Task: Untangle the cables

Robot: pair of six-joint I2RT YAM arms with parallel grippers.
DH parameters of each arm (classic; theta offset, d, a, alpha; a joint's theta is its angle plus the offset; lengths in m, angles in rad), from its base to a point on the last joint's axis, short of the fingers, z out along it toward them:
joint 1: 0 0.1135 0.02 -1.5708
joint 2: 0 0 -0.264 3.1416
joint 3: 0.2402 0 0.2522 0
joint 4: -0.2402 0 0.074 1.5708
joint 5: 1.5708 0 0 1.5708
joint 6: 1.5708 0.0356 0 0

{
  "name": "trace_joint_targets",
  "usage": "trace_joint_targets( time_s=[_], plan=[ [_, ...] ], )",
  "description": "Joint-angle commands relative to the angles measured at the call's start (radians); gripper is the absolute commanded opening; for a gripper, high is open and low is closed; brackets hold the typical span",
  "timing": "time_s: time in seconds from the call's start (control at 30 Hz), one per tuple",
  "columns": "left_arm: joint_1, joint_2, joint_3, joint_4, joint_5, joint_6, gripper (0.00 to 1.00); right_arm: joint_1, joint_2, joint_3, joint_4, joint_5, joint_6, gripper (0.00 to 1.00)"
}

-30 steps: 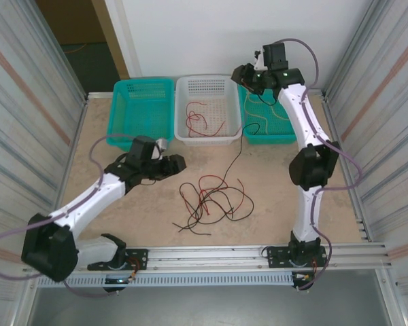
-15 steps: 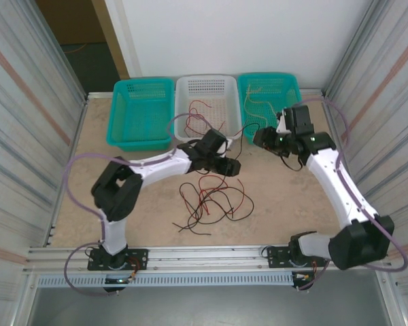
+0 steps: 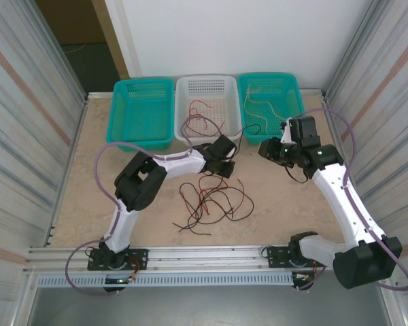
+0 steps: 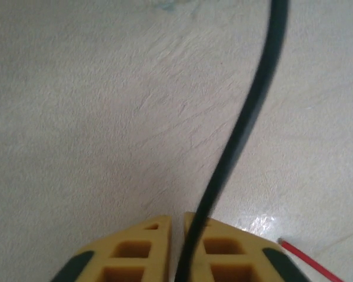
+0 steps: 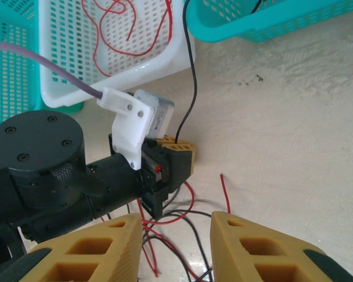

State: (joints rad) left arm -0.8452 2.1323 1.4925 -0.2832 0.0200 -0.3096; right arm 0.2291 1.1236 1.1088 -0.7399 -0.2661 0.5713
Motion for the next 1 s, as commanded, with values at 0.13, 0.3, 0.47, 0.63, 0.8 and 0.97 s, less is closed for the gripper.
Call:
trace_joint_targets(
  time_s=[0.13, 0.3, 0.47, 0.63, 0.8, 0.97],
  plan=[
    [-0.075, -0.189, 0.005, 0.003, -0.023, 0.037, 0.0, -0.021, -0.071, 0.039, -0.019, -0.026, -0.031, 0.27],
    [-0.08, -0.367, -0.055, 0.036, -0.012, -0.006, 0.0, -0.019, -0.111, 0.053, -0.007, -0.019, -0.016, 0.28],
    [-0.08, -0.5, -0.019, -0.002, 0.051, -0.007, 0.0, -0.013, -0.13, 0.082, -0.01, -0.022, -0.01, 0.31],
    [-0.055, -0.664, -0.04, -0.008, 0.047, -0.034, 0.0, 0.005, -0.187, 0.106, -0.032, 0.001, -0.011, 0.33],
    [0.046, -0.795, -0.061, -0.063, 0.084, -0.071, 0.0, 0.071, -0.187, 0.087, -0.016, 0.01, -0.005, 0.33],
    [0.23, -0.88, -0.086, -0.109, 0.104, -0.069, 0.0, 0.182, -0.141, 0.077, 0.029, 0.063, -0.013, 0.34]
  ],
)
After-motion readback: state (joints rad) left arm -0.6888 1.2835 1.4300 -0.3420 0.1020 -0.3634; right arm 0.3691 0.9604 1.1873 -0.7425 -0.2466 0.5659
